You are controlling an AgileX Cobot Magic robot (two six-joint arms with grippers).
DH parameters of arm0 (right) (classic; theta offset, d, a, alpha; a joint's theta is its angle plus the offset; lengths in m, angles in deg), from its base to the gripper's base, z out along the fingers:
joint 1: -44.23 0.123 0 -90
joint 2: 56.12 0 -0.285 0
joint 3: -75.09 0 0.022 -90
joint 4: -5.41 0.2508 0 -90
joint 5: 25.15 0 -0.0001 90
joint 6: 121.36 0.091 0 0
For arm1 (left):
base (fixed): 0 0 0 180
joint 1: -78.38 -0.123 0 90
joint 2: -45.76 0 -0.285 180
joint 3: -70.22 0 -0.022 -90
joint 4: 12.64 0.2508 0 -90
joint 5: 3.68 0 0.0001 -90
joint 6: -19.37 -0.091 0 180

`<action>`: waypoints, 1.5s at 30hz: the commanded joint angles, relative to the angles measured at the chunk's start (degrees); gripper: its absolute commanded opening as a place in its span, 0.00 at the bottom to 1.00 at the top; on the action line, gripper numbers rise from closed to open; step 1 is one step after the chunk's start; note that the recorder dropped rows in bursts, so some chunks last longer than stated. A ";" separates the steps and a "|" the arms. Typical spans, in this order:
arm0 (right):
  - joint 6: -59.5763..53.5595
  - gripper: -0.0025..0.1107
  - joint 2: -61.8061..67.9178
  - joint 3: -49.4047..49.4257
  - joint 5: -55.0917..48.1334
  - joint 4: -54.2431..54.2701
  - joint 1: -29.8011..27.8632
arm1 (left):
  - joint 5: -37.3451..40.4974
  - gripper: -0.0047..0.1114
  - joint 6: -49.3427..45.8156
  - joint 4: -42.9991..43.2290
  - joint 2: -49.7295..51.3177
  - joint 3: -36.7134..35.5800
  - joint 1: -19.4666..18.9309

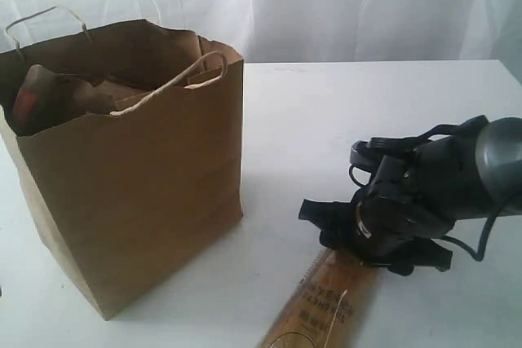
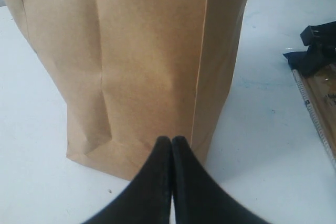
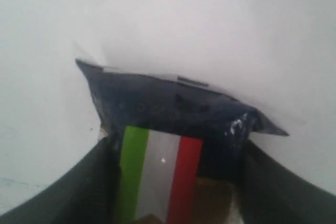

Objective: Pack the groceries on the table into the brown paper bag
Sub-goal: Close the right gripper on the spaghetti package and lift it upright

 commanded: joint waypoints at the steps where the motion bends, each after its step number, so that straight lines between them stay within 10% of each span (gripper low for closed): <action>1: -1.07 0.10 1.15 0.17 5.10 1.06 -0.30 | -0.22 0.04 0.31 -0.06 -0.30 -0.17 -0.11; 17: -33.84 0.02 -3.30 -1.96 9.87 -0.44 -0.30 | -0.22 0.04 0.31 -0.06 -0.30 -0.17 -0.11; 45: -34.78 0.02 -29.41 -1.96 7.80 -12.71 -0.30 | -0.22 0.04 0.31 -0.06 -0.30 -0.17 -0.11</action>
